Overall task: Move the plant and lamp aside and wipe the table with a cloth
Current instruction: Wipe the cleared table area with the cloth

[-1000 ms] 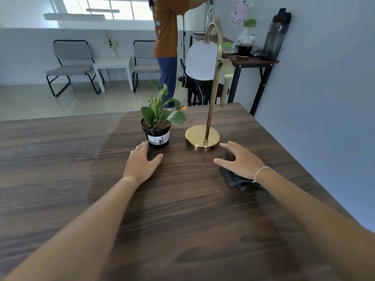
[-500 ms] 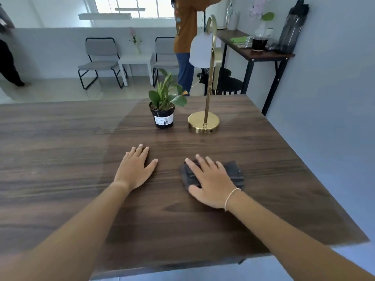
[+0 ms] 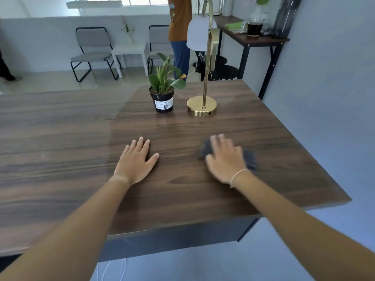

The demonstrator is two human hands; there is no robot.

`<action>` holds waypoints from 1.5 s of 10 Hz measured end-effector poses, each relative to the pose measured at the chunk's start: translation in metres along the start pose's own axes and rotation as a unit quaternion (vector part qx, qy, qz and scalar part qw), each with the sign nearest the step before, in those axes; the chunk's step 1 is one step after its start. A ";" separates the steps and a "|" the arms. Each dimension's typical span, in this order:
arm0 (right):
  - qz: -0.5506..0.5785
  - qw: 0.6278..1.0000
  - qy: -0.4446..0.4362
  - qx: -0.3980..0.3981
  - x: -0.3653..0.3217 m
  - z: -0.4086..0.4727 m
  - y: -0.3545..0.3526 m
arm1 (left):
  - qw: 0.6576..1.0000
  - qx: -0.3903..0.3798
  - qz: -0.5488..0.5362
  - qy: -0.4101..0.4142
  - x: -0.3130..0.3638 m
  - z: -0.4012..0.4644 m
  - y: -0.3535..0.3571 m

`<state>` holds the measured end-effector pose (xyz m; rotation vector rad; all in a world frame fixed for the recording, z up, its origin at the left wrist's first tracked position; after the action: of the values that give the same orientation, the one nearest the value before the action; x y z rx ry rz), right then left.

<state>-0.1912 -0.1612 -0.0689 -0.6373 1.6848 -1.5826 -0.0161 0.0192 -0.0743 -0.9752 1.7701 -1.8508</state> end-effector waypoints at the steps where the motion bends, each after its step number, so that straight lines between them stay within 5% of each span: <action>1: 0.019 0.985 -0.169 -0.039 -0.066 -0.050 0.014 | 1.000 -0.007 -0.011 0.018 -0.003 -0.004 -0.002; 2: 0.036 0.985 -0.165 -0.012 -0.033 -0.038 0.004 | 0.999 -0.014 -0.022 0.032 -0.010 -0.008 -0.004; 4: 0.001 0.978 0.209 0.024 0.119 -0.005 -0.022 | 0.999 -0.012 -0.002 0.034 -0.011 -0.016 -0.005; 5: 0.028 0.987 0.148 0.050 0.064 -0.005 -0.010 | 0.999 -0.011 0.008 0.034 -0.010 -0.016 -0.004; 7: 0.039 0.981 -0.191 0.009 -0.044 -0.087 0.009 | 0.999 -0.014 0.004 0.033 -0.012 -0.015 -0.005; 8: 0.024 0.992 -0.118 0.045 0.023 -0.063 -0.003 | 0.999 -0.017 -0.013 0.032 -0.011 -0.014 -0.007; 9: 0.003 0.993 0.116 0.029 0.095 -0.023 -0.020 | 0.999 -0.015 -0.020 0.030 -0.010 -0.013 -0.007; 10: 0.020 0.986 0.161 0.038 0.070 -0.004 -0.019 | 0.999 -0.009 -0.030 0.026 -0.009 -0.008 -0.005; 12: 0.051 0.984 -0.171 -0.003 -0.097 -0.068 0.022 | 0.991 0.029 -0.131 0.021 -0.013 0.014 -0.013; 13: 0.057 0.978 -0.199 0.016 -0.060 -0.082 0.011 | 0.991 0.023 -0.133 0.013 -0.024 0.024 -0.017; 14: 0.017 0.998 -0.041 0.041 0.050 -0.060 -0.006 | 0.994 0.021 -0.111 0.014 -0.021 0.025 -0.013; 15: 0.004 0.980 0.192 0.050 0.163 -0.051 -0.033 | 0.997 0.036 -0.065 0.029 -0.014 0.018 -0.008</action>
<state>-0.3346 -0.2591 -0.0654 -0.2819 1.8604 -1.8607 0.0082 0.0173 -0.0699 -1.0421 1.6970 -2.0272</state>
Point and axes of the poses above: each hand's wrist, its own z-axis towards the middle knuckle, its own y-axis out of the palm, x = y × z, the point moved 2 cm from there along z, towards the middle knuckle, and after that the axes turned 1 degree about -x, right-handed, at the moved point
